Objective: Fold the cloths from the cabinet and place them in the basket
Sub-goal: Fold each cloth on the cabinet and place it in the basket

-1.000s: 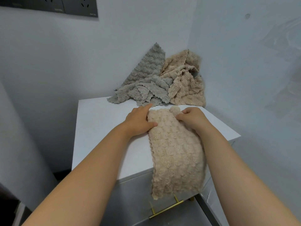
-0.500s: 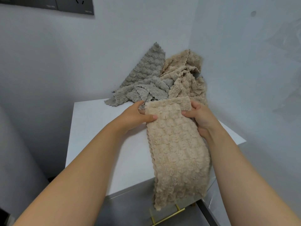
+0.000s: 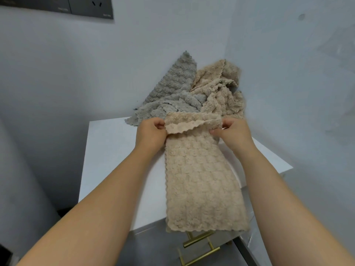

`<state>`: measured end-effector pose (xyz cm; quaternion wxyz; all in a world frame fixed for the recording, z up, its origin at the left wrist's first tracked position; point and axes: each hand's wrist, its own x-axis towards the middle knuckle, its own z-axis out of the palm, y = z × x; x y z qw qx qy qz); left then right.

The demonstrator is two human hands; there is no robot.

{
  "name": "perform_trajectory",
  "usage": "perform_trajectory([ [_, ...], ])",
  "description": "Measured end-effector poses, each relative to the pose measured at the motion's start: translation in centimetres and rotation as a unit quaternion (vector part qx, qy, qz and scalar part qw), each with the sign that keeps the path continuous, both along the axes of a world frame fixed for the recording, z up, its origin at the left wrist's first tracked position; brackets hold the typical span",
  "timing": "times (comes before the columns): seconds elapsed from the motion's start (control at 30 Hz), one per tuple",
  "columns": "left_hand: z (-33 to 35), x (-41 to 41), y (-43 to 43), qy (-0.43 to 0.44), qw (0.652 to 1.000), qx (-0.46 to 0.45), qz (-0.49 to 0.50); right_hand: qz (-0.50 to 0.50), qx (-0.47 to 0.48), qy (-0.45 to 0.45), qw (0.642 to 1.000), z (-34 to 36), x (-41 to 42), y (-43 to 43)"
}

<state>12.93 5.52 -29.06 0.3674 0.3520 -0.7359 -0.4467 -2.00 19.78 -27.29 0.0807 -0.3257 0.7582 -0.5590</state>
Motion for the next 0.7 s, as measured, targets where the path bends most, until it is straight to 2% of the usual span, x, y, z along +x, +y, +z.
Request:
perform_trajectory([
  [0.17, 1.0, 0.7, 1.3, 0.121, 0.98, 0.114, -0.108, 0.012, 0.008, -0.006, 1.0, 0.0, -0.2, 0.1],
  [0.23, 1.1, 0.8, 1.7, 0.133, 0.974, 0.133, -0.124, 0.052, 0.015, -0.05, 0.997, 0.1, -0.3, 0.5],
  [0.33, 1.0, 0.8, 1.5, 0.123, 0.977, 0.134, -0.113, 0.101, 0.08, -0.136, 0.982, 0.1, -0.7, 1.0],
  [0.53, 0.5, 0.4, 0.4, 0.071, 0.989, 0.122, -0.045, 0.063, 0.114, -0.124, 0.984, 0.5, -0.7, 1.4],
  [0.7, 0.4, 0.2, 0.3, 0.045, 0.989, 0.128, -0.057, 0.132, 0.129, -0.139, 0.973, 0.9, -0.3, 1.6],
])
